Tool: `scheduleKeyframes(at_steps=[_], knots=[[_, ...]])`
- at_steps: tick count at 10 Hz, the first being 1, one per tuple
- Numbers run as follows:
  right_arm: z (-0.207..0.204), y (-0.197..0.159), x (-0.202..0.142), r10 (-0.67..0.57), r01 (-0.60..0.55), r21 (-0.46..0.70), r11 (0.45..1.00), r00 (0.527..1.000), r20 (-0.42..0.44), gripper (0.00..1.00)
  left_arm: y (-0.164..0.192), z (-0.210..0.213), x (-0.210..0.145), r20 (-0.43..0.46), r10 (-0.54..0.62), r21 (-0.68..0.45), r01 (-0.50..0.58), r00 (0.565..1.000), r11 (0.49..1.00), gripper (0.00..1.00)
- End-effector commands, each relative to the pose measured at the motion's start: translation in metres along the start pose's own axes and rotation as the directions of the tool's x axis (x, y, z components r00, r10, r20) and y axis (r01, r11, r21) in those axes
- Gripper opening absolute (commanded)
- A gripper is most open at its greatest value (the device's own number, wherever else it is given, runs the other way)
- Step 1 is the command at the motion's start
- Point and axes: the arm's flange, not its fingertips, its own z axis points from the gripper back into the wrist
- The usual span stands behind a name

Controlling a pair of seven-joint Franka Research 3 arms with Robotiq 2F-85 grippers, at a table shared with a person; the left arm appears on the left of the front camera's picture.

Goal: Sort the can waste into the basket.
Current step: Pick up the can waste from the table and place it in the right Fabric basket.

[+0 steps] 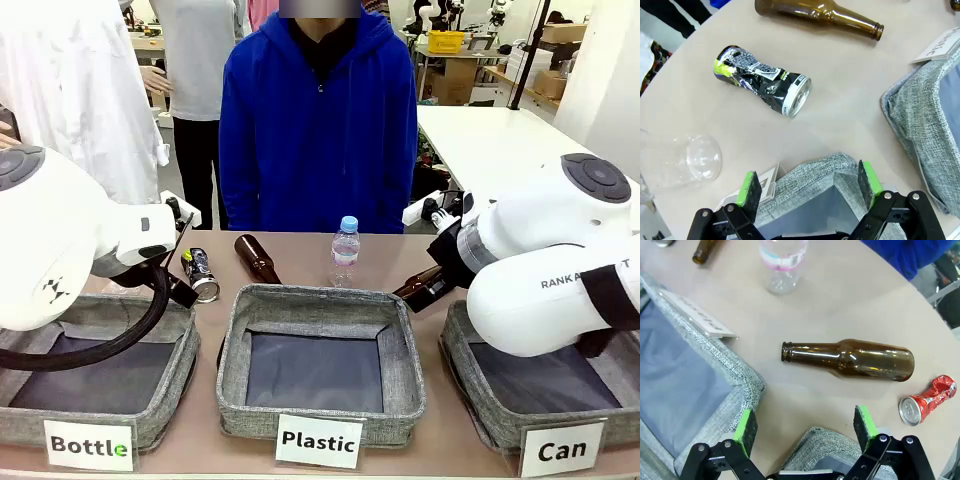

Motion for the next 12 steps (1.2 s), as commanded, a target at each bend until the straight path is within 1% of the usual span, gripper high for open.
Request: scheduleKeyframes(at_steps=[1, 12], knots=[[0.0000, 0.0000, 0.0000, 0.000, 0.000, 0.000, 1.000, 1.000, 0.000, 1.00, 0.0000, 0.0001, 0.0000, 0.000, 0.000, 0.000, 0.000, 1.000, 1.000, 1.00], [0.0000, 0.0000, 0.0000, 0.000, 0.000, 0.000, 1.000, 1.000, 0.000, 1.00, 0.0000, 0.0001, 0.0000, 0.000, 0.000, 0.000, 0.000, 1.000, 1.000, 1.00]])
